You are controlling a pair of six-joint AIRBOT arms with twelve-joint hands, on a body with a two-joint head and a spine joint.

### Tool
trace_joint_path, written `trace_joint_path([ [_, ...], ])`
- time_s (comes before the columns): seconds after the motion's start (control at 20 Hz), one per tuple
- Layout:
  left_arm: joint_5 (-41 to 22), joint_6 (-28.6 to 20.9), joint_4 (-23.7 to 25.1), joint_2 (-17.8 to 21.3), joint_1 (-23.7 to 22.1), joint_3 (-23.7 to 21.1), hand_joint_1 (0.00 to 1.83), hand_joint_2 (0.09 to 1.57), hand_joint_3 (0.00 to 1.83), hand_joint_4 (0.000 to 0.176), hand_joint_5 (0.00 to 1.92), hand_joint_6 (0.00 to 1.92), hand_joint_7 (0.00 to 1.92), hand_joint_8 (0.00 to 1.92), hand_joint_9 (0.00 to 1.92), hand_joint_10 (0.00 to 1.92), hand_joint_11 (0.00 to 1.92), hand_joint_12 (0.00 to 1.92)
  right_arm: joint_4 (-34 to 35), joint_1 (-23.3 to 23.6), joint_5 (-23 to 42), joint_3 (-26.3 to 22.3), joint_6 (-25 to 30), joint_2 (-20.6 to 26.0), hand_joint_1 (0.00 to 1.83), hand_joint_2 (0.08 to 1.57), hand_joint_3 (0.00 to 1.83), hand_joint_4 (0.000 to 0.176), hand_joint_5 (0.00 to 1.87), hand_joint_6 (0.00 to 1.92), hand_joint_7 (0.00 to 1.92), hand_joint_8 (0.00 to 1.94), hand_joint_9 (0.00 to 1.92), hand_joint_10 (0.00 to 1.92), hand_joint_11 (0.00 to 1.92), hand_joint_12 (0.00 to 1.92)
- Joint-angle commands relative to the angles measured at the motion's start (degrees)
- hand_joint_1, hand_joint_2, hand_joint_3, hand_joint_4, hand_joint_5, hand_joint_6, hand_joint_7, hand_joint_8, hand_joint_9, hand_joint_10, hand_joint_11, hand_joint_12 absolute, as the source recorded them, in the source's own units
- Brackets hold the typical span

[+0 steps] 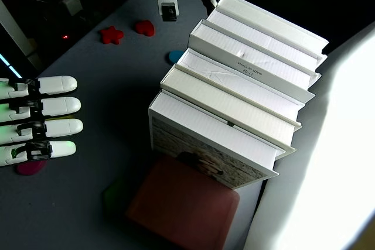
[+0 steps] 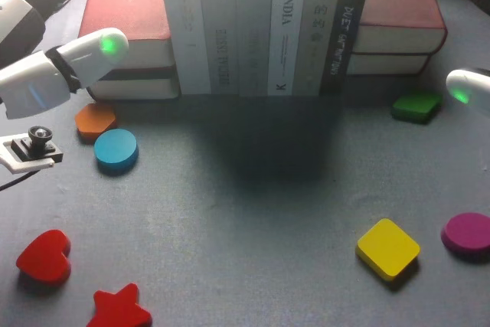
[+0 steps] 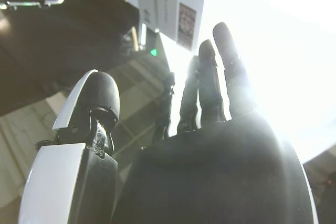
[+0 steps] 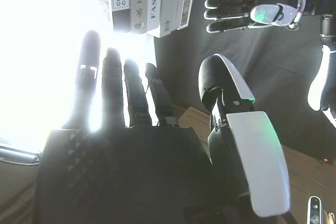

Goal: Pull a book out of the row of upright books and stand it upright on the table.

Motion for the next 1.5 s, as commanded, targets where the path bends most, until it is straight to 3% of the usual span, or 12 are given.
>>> trace_joint_path([
  [0.0, -7.15, -0.5, -1.38, 0.33, -0.23, 0.05, 0.29, 1.38, 0.01, 0.01, 0.13, 0.01, 0.0, 0.0, 0.0, 0.0, 0.0, 0.0, 1.39, 0.35, 7.78, -0.05, 0.18, 0.06, 0.38, 1.32, 0.04, 0.0, 0.0, 0.0, 0.0, 0.0, 0.0, 0.0, 0.0, 0.0],
  [0.1, -7.14, -0.45, -1.4, 0.38, -0.23, -0.06, 0.3, 1.38, 0.0, 0.0, 0.16, 0.01, 0.04, 0.01, 0.0, 0.0, 0.0, 0.0, 1.75, 0.35, 7.78, 0.01, 0.03, -0.02, 0.4, 1.32, 0.02, 0.0, 0.01, 0.0, 0.0, 0.0, 0.0, 0.0, 0.0, 0.0],
  [0.2, -7.21, -0.45, -1.52, 0.46, -0.16, -0.06, 0.3, 1.39, 0.0, 0.006, 0.17, 0.01, 0.05, 0.01, 0.0, 0.0, 0.01, 0.0, 1.85, 0.49, 8.06, 0.13, 0.03, -0.05, 0.41, 1.32, 0.02, 0.0, 0.0, 0.0, 0.0, 0.0, 0.0, 0.0, 0.0, 0.0],
  [0.3, -7.3, -0.35, -1.66, 0.48, -0.12, -0.06, 0.33, 1.38, 0.0, 0.0, 0.18, 0.01, 0.05, 0.01, 0.0, 0.0, 0.0, 0.0, 1.8, 1.08, 8.04, 0.42, 0.03, -0.05, 0.49, 1.36, 0.02, 0.0, 0.0, 0.0, 0.0, 0.0, 0.0, 0.0, 0.0, 0.0],
  [0.4, -7.34, -0.29, -1.87, 0.59, -0.06, -0.08, 0.33, 1.38, 0.0, 0.0, 0.18, 0.01, 0.04, 0.0, 0.0, 0.0, 0.0, 0.0, 1.73, 2.2, 8.03, 0.77, -0.08, -0.05, 0.56, 1.37, 0.02, 0.0, 0.0, 0.0, 0.0, 0.0, 0.0, 0.0, 0.0, 0.0],
  [0.6, -7.37, -0.14, -2.35, 0.58, 0.22, -0.07, 0.35, 1.39, 0.0, 0.0, 0.2, 0.01, 0.05, 0.0, 0.0, 0.0, 0.0, 0.0, 0.34, 7.07, 5.79, 2.32, -0.3, -0.56, 0.52, 1.39, 0.02, 0.0, 0.0, 0.0, 0.0, 0.0, 0.0, 0.0, 0.0, 0.0],
  [0.7, -7.51, -0.15, -2.64, 0.63, 0.6, -0.12, 0.32, 1.39, 0.0, 0.0, 0.19, 0.0, 0.04, 0.0, 0.0, 0.0, 0.0, 0.0, -1.36, 10.99, 2.6, 3.61, -0.3, -1.51, 0.54, 1.39, 0.01, 0.0, 0.0, 0.0, 0.0, 0.0, 0.0, 0.0, 0.0, 0.0],
  [0.9, -7.9, -0.15, -3.33, 0.7, 1.27, -0.17, 0.28, 1.39, 0.0, 0.019, 0.18, 0.0, 0.04, 0.0, 0.0, 0.0, 0.0, 0.0, -5.5, 19.26, -6.17, 6.53, -1.08, -4.35, 0.31, 1.37, 0.0, 0.0, 0.01, 0.0, 0.0, 0.0, 0.0, 0.0, 0.0, 0.0],
  [1.0, -8.08, -0.15, -3.65, 0.72, 1.67, -0.19, 0.27, 1.39, 0.0, 0.005, 0.18, 0.0, 0.04, 0.0, 0.0, 0.0, 0.0, 0.0, -7.97, 23.51, -11.21, 8.47, -1.18, -6.43, 0.32, 1.37, 0.0, 0.005, 0.03, 0.01, 0.0, 0.0, 0.0, 0.0, 0.0, 0.0],
  [1.2, -8.05, -0.15, -3.78, 0.83, 2.05, -0.29, 0.34, 1.37, 0.0, 0.018, 0.19, 0.0, 0.04, 0.0, 0.0, 0.0, 0.0, 0.0, -11.73, 31.06, -20.06, 11.47, -2.28, -10.34, 0.24, 1.38, 0.0, 0.0, 0.09, 0.03, 0.0, 0.0, 0.0, 0.0, 0.0, 0.0],
  [1.3, -7.85, -0.15, -3.78, 0.8, 2.06, -0.29, 0.36, 1.36, 0.0, 0.011, 0.2, 0.0, 0.05, 0.0, 0.0, 0.0, 0.02, 0.01, -11.85, 33.59, -23.99, 13.06, -3.83, -12.19, 0.16, 1.37, 0.0, 0.024, 0.1, 0.03, 0.0, 0.0, 0.0, 0.0, 0.0, 0.0],
  [1.45, -7.6, -0.17, -3.76, 0.76, 2.18, -0.26, 0.34, 1.37, 0.0, 0.012, 0.19, 0.0, 0.05, 0.0, 0.0, 0.0, 0.0, 0.01, -12.22, 36.09, -28.64, 15.38, -4.79, -15.1, 0.09, 1.38, 0.0, 0.006, 0.13, 0.04, 0.0, 0.0, 0.0, 0.0, 0.0, 0.0],
])
